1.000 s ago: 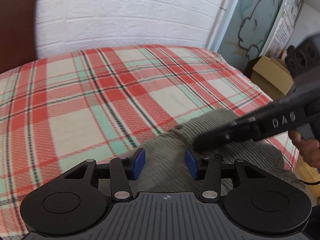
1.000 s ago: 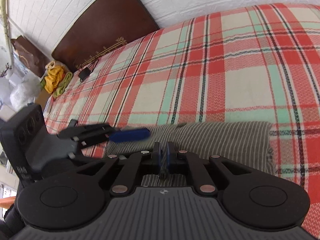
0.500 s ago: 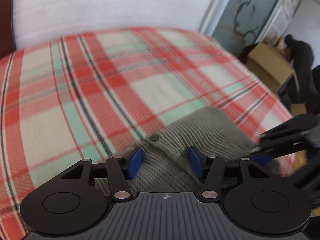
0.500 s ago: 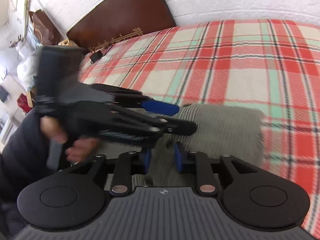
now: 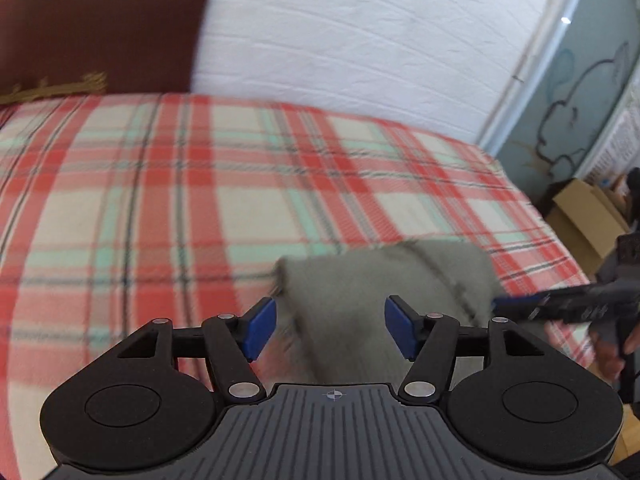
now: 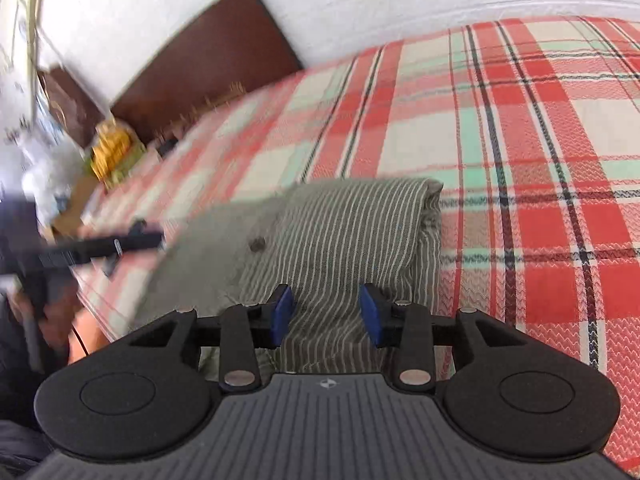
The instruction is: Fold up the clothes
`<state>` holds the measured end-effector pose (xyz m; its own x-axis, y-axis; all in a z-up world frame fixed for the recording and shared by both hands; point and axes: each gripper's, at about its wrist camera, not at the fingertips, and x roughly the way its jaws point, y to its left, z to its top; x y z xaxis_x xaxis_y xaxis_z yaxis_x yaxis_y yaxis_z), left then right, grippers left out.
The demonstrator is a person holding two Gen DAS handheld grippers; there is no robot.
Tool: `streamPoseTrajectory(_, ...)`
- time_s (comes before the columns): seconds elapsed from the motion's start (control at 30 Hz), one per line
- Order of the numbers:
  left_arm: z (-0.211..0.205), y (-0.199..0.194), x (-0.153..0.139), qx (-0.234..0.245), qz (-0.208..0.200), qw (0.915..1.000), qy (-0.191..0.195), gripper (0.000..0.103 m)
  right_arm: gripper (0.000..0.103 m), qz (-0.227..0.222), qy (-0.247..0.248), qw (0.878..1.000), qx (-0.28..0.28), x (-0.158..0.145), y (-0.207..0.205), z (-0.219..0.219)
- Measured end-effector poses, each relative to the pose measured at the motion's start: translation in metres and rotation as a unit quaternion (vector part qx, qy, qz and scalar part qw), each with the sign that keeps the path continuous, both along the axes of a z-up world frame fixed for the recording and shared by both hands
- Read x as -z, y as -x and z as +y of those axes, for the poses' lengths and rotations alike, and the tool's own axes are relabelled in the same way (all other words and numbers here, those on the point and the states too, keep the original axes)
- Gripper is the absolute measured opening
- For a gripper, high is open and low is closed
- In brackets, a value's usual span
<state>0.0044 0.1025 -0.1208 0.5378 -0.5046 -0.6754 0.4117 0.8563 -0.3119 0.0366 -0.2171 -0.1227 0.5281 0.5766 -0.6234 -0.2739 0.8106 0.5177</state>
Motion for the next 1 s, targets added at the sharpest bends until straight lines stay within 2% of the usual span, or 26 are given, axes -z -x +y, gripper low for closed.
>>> streamPoseTrajectory(0.03,0.010,0.004,0.005,-0.012,0.012,0.9998,0.009,0.076,0.048,-0.006,-0.022,1.000,0.012,-0.005,0.000,-0.009)
streamPoseTrajectory(0.1,0.029,0.009,0.016,-0.034,0.039,0.9977,0.043,0.079,0.067,-0.009,-0.047,0.998,0.039,-0.011,0.003,-0.029)
streamPoseTrajectory(0.13,0.037,0.010,0.022,-0.043,0.056,0.9953,0.066,0.080,0.069,-0.009,-0.060,0.997,0.053,-0.014,0.005,-0.039)
streamPoseTrajectory(0.23,0.049,0.008,0.041,-0.055,0.113,0.9829,0.135,0.080,0.069,0.036,-0.104,0.991,0.075,-0.002,0.001,-0.063)
streamPoseTrajectory(0.3,0.049,0.006,0.049,-0.054,0.129,0.9774,0.158,0.080,0.070,0.055,-0.110,0.989,0.079,0.009,0.002,-0.066)
streamPoseTrajectory(0.37,0.045,0.002,0.056,-0.052,0.138,0.9758,0.162,0.080,0.072,0.074,-0.116,0.987,0.082,0.020,0.003,-0.070)
streamPoseTrajectory(0.5,0.035,-0.002,0.063,-0.036,0.149,0.9719,0.178,0.081,0.074,0.089,-0.108,0.988,0.070,0.030,0.004,-0.066)
streamPoseTrajectory(0.6,0.027,-0.003,0.067,-0.023,0.149,0.9720,0.181,0.082,0.075,0.093,-0.106,0.989,0.053,0.033,0.001,-0.063)
streamPoseTrajectory(0.83,0.011,-0.014,0.074,0.000,0.145,0.9673,0.208,0.085,0.078,0.108,-0.142,0.984,0.001,0.044,-0.015,-0.053)
streamPoseTrajectory(0.93,-0.007,-0.018,0.074,0.016,0.137,0.9697,0.202,0.083,0.069,0.113,-0.156,0.981,-0.016,0.050,-0.023,-0.047)
streamPoseTrajectory(0.97,-0.011,-0.020,0.071,0.019,0.132,0.9713,0.197,0.073,0.054,0.121,-0.159,0.980,-0.015,0.052,-0.025,-0.044)
streamPoseTrajectory(1.0,-0.011,-0.021,0.067,0.021,0.127,0.9725,0.194,0.049,0.037,0.128,-0.162,0.978,-0.013,0.054,-0.027,-0.042)
